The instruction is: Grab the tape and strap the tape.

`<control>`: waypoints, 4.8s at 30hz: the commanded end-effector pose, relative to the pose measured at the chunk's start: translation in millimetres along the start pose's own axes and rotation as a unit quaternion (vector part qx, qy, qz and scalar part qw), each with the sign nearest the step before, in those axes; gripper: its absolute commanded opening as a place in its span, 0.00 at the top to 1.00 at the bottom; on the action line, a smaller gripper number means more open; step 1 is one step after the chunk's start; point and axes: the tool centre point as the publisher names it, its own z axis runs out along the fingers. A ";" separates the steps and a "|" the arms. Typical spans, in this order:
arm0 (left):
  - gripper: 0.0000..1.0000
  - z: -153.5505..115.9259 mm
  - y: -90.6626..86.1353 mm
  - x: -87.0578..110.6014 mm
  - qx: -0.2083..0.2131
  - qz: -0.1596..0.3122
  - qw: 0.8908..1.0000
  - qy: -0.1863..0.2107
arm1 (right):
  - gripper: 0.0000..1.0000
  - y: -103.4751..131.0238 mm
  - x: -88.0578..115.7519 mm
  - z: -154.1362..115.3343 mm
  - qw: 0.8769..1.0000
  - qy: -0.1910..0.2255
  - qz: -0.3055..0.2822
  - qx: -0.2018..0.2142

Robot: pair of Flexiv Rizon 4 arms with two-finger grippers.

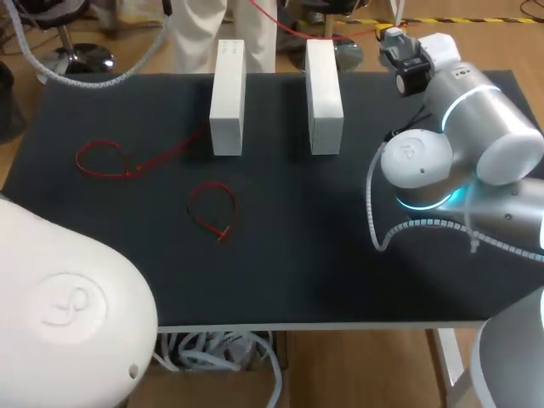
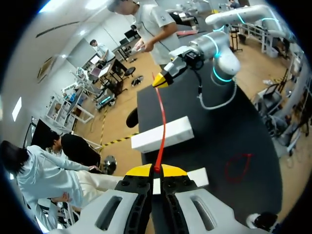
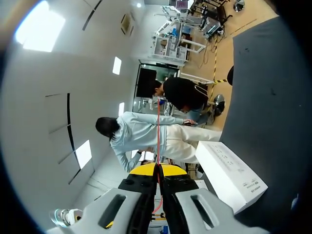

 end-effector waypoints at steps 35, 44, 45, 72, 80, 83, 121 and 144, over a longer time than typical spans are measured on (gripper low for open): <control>1.00 13.9 0.3 -5.6 -0.148 0.026 0.982 0.117 | 1.00 -10.2 5.9 10.2 0.990 -0.034 -0.117 0.068; 1.00 13.9 0.3 -5.6 -0.148 0.026 0.982 0.117 | 1.00 -10.2 6.0 12.1 0.988 -0.028 -0.130 0.077; 1.00 13.9 0.3 -5.6 -0.148 0.026 0.982 0.117 | 1.00 -10.3 6.1 12.5 0.988 -0.028 -0.130 0.078; 1.00 3.4 18.3 2.6 -0.284 -0.060 0.932 0.216 | 1.00 -7.5 6.2 9.7 0.977 -0.031 -0.174 0.116; 1.00 -2.3 13.2 1.1 -0.281 -0.062 0.932 0.220 | 1.00 -11.9 6.5 11.4 0.965 -0.048 -0.224 0.130; 1.00 -2.0 11.5 0.6 -0.275 -0.057 0.934 0.219 | 1.00 -14.7 6.6 14.0 0.946 -0.071 -0.275 0.154; 1.00 -1.3 11.9 1.0 -0.268 -0.056 0.938 0.212 | 1.00 -39.5 54.3 17.3 0.736 -0.161 -0.627 0.199; 1.00 -1.3 11.9 1.0 -0.268 -0.056 0.938 0.212 | 1.00 -73.9 69.8 14.1 0.406 -0.236 -0.866 0.170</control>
